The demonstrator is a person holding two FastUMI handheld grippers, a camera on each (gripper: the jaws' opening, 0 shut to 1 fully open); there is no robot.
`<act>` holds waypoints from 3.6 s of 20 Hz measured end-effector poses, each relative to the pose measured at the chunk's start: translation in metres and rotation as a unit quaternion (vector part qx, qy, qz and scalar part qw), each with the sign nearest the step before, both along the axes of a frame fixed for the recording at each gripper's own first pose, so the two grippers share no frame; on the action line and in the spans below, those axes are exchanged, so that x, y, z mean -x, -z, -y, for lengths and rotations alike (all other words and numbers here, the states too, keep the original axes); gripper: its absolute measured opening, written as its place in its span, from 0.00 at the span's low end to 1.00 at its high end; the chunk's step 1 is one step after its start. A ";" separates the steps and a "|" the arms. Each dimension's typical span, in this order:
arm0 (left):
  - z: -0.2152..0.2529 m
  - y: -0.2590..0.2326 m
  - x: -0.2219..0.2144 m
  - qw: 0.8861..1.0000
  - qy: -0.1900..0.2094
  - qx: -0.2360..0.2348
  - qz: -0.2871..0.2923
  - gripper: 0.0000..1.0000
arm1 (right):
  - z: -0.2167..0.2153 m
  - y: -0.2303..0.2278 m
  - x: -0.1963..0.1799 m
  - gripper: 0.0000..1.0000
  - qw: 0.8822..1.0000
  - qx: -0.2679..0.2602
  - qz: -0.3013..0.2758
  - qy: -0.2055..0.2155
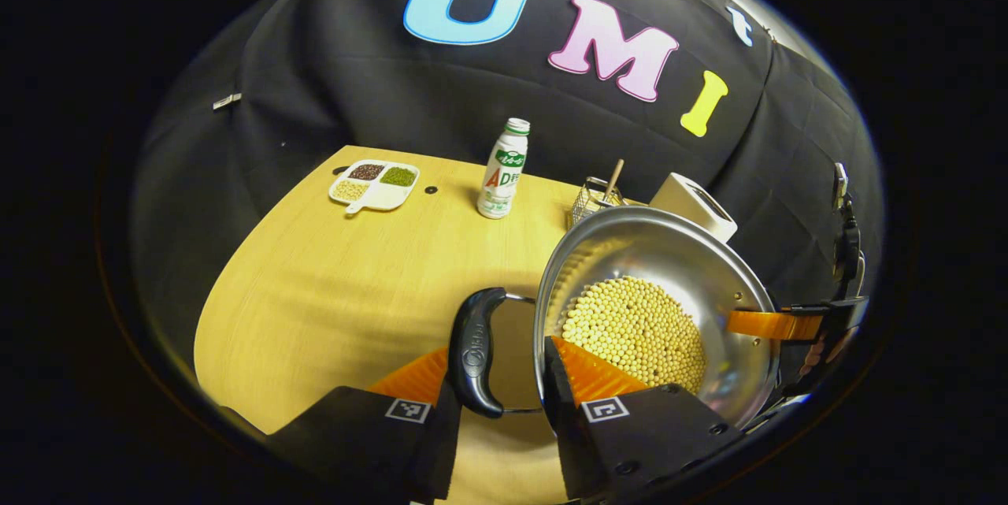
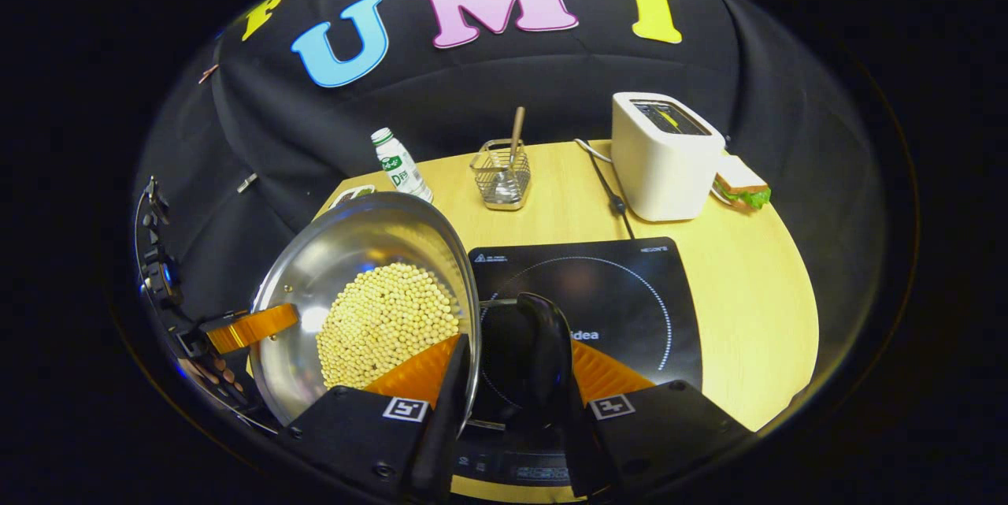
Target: First push the handle of the pot to place it horizontally, then grasp the pot with both hands and set it on the induction cooktop.
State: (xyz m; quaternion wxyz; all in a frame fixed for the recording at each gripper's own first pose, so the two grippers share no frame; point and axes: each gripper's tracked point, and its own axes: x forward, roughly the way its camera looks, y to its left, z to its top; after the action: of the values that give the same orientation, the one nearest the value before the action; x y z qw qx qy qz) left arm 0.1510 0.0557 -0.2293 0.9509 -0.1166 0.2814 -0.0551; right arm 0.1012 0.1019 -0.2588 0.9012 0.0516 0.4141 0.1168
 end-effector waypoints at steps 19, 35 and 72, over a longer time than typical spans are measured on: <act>0.123 0.024 -0.044 0.999 0.031 -0.003 -0.030 0.55 | 0.121 0.023 -0.032 0.59 1.000 0.006 -0.009 0.017; 0.158 0.051 -0.061 0.999 0.006 -0.013 -0.048 0.56 | 0.158 0.069 -0.053 0.59 0.999 -0.023 -0.040 0.015; 0.117 -0.031 0.019 0.998 -0.010 0.037 0.041 0.96 | 0.154 -0.021 0.041 0.99 0.991 0.041 0.058 0.114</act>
State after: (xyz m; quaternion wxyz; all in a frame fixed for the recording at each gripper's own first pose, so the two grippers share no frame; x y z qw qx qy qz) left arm 0.1315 -0.0610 -0.1979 0.9572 -0.1518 0.2389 -0.0604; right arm 0.0604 -0.0519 -0.2381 0.9326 0.0547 0.3566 -0.0011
